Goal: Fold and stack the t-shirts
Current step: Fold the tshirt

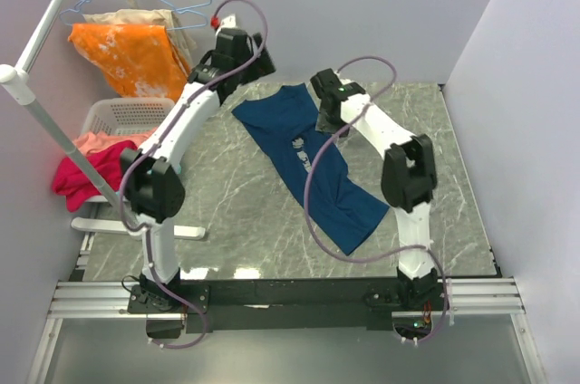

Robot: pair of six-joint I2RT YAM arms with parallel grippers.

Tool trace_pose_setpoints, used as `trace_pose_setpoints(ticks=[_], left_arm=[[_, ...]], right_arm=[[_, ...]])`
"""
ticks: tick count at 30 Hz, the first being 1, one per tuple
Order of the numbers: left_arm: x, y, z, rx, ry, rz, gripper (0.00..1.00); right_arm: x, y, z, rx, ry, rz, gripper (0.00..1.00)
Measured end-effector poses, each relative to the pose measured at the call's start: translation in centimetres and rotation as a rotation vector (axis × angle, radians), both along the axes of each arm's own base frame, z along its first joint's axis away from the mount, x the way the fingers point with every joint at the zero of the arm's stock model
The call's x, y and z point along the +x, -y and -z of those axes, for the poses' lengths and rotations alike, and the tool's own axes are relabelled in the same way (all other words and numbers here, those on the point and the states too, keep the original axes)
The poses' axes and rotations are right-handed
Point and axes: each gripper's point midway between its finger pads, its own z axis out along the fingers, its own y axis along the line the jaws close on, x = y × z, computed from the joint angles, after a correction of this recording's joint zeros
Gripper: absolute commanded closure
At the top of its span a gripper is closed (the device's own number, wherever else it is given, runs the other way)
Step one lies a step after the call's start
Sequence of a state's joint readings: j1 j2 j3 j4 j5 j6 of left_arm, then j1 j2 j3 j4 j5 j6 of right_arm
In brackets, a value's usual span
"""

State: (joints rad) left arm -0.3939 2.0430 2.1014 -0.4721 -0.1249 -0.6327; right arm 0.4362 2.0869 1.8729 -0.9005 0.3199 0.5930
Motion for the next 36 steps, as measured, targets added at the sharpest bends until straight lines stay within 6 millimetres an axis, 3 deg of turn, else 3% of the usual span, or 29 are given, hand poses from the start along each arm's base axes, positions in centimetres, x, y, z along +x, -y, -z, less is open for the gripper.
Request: trace_pose_setpoints(ticks=[2,7,10,13,17,20,23,31,36], left_arm=[[-2.6,-2.0,2.1,0.053,-0.089,-0.060,0.00],[-10.5,-5.0,12.1,0.179,-0.378,-0.097,0.00],[-15.8,-4.7,16.9,0.244,-0.523,-0.051,0.01],[-20.4,-3.2,19.3,0.260,-0.606,0.035,0.01],[-23.3,-2.1,19.4,0.259,-0.619,0.100,0.01],[-23.9,-1.8,18.3,0.232,-0.592,0.122,0.01],[-24.1,-1.2,17.2,0.208,-0.560,0.141,0.01],[-26.6,2.3,16.9,0.204,-0.550,0.224,0.01],[-27.8,2.7,17.4,0.217,-0.561,0.236,0.01]], right_arm=[[1.8,-0.6,1.3,-0.026,-0.003,-0.038,0.43],[4.8,-2.3,1.9,-0.031,0.034,-0.130,0.43],[6.6,-3.8,0.8,0.010,0.102,-0.192,0.41],[7.9,-5.6,-0.2,0.059,0.164,-0.271,0.38],[9.5,-7.9,-1.1,0.118,0.208,-0.373,0.28],[11.0,-9.6,-1.3,0.153,0.246,-0.435,0.20],[11.3,-10.1,-0.2,0.160,0.233,-0.465,0.17],[10.5,-9.3,4.6,0.108,0.117,-0.460,0.15],[9.4,-8.3,6.0,0.074,0.049,-0.446,0.14]])
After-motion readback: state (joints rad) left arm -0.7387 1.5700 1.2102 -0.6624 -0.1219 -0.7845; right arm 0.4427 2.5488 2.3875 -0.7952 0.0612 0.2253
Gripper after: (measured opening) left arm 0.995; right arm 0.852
